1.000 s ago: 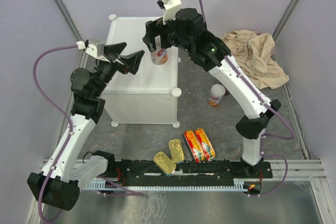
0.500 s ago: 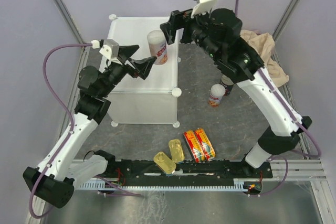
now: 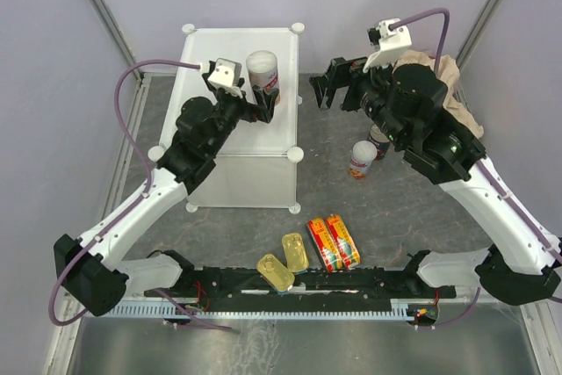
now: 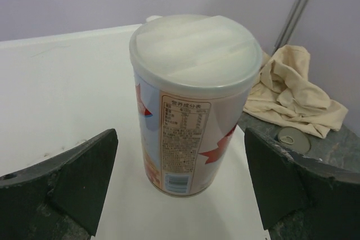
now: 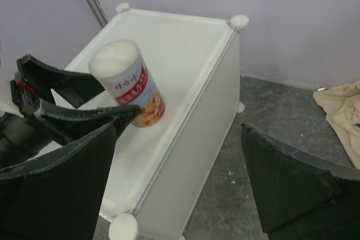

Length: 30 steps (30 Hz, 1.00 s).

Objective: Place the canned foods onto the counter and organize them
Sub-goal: Adjust the canned food at the counter.

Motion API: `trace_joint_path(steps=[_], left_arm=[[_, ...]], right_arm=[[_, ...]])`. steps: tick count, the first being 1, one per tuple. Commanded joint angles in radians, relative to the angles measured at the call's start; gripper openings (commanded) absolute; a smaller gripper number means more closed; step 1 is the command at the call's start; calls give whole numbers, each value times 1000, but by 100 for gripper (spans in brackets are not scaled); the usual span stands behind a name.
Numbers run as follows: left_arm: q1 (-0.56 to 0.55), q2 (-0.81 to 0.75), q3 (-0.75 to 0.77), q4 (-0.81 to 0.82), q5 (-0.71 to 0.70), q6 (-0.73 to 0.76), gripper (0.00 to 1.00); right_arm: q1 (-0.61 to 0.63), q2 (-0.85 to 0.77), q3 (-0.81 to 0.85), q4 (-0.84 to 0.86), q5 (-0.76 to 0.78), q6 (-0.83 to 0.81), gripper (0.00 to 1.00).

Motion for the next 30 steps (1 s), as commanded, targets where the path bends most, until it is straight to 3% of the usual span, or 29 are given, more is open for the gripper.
trace_joint_path(steps=[1,8,13,17,30], left_arm=[[-23,50,69,83,-131,53,99],[-49,133,97,146,-214,47,100],[-57,140,87,184,-262,51,86],[-59,105,51,222,-280,74,64],[-57,97,94,258,-381,196,55]], right_arm=[[7,-79,-50,-22,47,35,99],[7,-200,-215,-74,139,58,99],[7,-301,-367,-81,172,113,100],[7,-361,-471,-71,183,146,100],[7,-400,-549,-81,184,156,99]])
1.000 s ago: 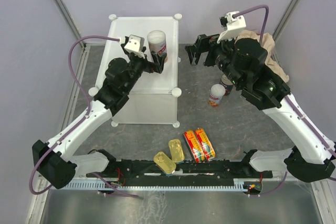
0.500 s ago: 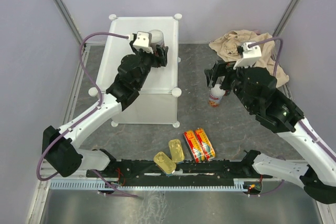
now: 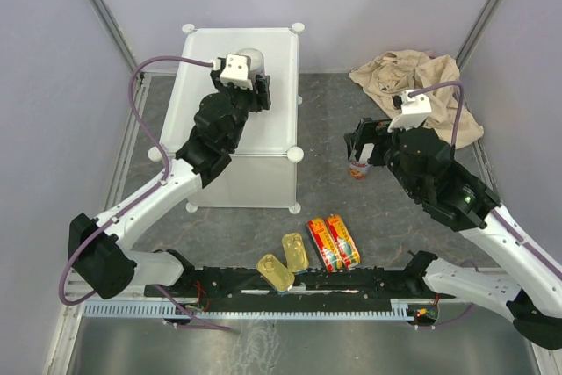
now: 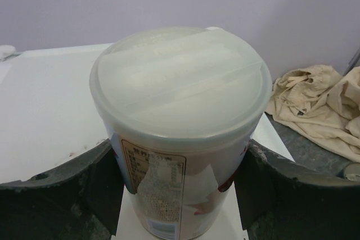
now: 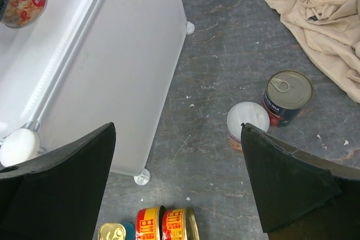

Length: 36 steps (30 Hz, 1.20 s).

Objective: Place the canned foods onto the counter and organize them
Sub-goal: Adjust the canned food at the counter.

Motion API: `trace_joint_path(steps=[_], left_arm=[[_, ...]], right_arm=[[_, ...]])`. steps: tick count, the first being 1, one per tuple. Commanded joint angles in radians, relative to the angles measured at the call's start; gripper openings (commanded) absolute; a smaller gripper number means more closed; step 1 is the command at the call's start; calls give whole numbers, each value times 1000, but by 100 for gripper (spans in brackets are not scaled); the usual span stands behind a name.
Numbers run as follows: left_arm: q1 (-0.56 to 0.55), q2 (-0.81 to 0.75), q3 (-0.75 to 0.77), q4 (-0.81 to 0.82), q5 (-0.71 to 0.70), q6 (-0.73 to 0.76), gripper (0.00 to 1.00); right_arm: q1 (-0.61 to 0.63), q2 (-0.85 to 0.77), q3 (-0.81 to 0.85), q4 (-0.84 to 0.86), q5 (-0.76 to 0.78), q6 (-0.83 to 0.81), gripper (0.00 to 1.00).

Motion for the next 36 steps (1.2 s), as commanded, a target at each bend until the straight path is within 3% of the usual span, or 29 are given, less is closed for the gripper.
trace_joint_path(steps=[1,6,17,30,36], left_arm=[[4,-20,72,147,-76,98,55],[31,57,158,156,-99,116,55],[240,228,343,71,-2,-58,57],[357,372,468,59,89,-137,59],[400,408,495,56,108,-139,59]], right_arm=[[7,-36,-20,11,26,6,99],[7,-71,-97,30,15,13,99],[5,-46,-148,101,-4,-23,100],[-9,9,-169,127,-5,-37,99],[-81,66,-188,129,-33,-4,99]])
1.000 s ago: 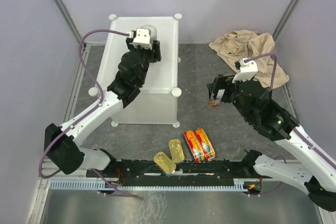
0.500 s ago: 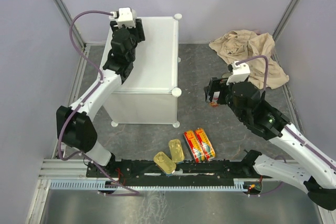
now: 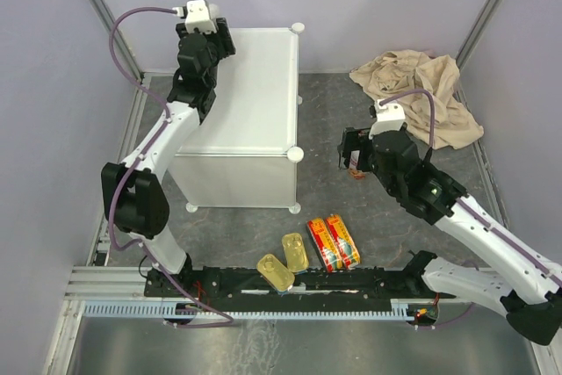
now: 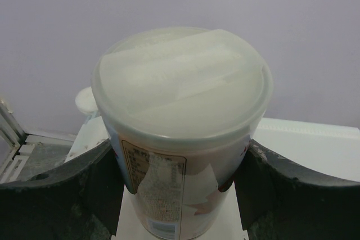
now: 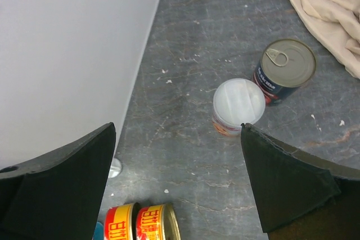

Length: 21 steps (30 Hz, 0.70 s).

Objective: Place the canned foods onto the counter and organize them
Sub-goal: Adjust the canned food at the counter.

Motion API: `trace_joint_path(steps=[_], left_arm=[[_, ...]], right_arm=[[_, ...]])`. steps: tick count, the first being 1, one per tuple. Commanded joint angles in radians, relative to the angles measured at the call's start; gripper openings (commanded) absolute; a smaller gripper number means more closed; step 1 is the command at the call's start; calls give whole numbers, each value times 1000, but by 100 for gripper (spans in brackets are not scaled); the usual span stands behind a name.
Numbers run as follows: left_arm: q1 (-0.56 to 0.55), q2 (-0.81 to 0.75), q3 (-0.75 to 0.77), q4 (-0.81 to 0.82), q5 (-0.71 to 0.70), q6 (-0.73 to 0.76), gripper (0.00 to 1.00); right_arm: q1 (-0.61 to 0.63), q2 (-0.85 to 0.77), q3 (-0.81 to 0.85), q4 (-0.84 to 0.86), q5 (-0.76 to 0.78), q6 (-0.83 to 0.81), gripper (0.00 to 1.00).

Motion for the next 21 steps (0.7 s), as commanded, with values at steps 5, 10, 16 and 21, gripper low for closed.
trace_joint_path(steps=[5,10,16,21], left_arm=[[47,20,90,103,39,-8,60],[73,37,101,104,78,-9,60],[96,59,109,105,144,-21,61],[108,71,109,105,186,-23,62]], right_arm=[[-150,54,-55,82,-106,62,99],[-189,95,-74,79,-109,77,99],[-209,124,-101,66,-75,88,99],[-224,145,-133,71,-63,99,99]])
